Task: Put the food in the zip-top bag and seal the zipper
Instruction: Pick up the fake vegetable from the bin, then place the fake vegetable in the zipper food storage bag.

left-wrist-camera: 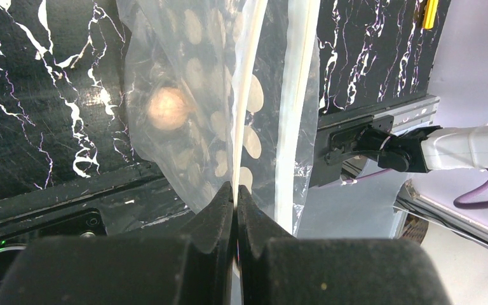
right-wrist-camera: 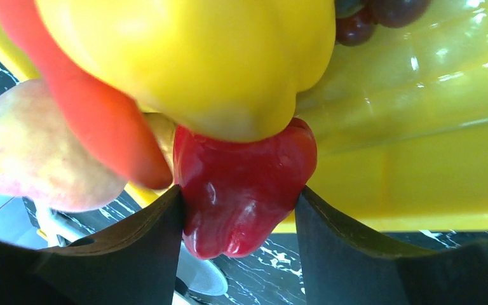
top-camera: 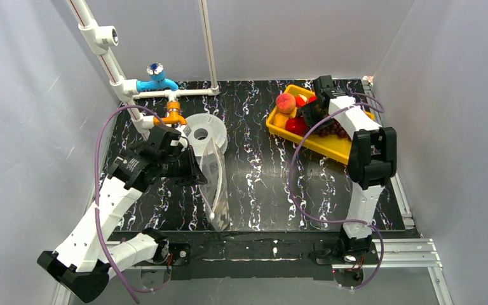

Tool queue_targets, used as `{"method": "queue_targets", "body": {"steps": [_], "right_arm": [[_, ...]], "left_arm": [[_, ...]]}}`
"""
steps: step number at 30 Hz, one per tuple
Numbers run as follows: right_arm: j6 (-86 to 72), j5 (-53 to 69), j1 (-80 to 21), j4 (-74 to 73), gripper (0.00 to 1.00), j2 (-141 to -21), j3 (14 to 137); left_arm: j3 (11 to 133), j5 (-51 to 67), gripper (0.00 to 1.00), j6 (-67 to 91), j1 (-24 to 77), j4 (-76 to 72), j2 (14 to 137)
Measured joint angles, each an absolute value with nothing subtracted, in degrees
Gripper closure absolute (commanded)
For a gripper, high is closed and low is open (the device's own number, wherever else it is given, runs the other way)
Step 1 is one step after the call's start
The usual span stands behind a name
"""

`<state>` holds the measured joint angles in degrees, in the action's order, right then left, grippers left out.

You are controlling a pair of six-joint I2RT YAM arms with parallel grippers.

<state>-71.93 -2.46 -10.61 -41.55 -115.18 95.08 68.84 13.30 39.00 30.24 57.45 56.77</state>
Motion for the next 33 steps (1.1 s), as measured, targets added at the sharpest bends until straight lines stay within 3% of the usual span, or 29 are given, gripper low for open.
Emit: {"method": "queue_targets", "body": {"steps": [3,6,13,19,33], "right_arm": [[-69.87,-2.94,-10.57,-40.97,0.9,-111.57,92.34],[-66.41,-3.65,-10.57,-39.6,0.98,-107.68,89.59],[-54.15,-3.91,-10.57,-35.33,0.99,-97.66,81.27],[-42.11,9.21,-11.97,-25.82,0.99,-88.09,70.77],[-26.18,20.44,-43.96,-17.0,0.99,-70.82,68.26]], "left_arm": [[68.84,13.3,1.0,39.0,30.24,57.45,56.77],[68.84,13.3,1.0,39.02,30.24,57.43,56.77],[68.84,13.3,1.0,39.01,30.24,57.25,56.77],[67.92,13.34,1.0,39.15,30.24,55.84,56.78],[67.09,13.39,1.0,39.18,30.24,55.2,56.93]]}}
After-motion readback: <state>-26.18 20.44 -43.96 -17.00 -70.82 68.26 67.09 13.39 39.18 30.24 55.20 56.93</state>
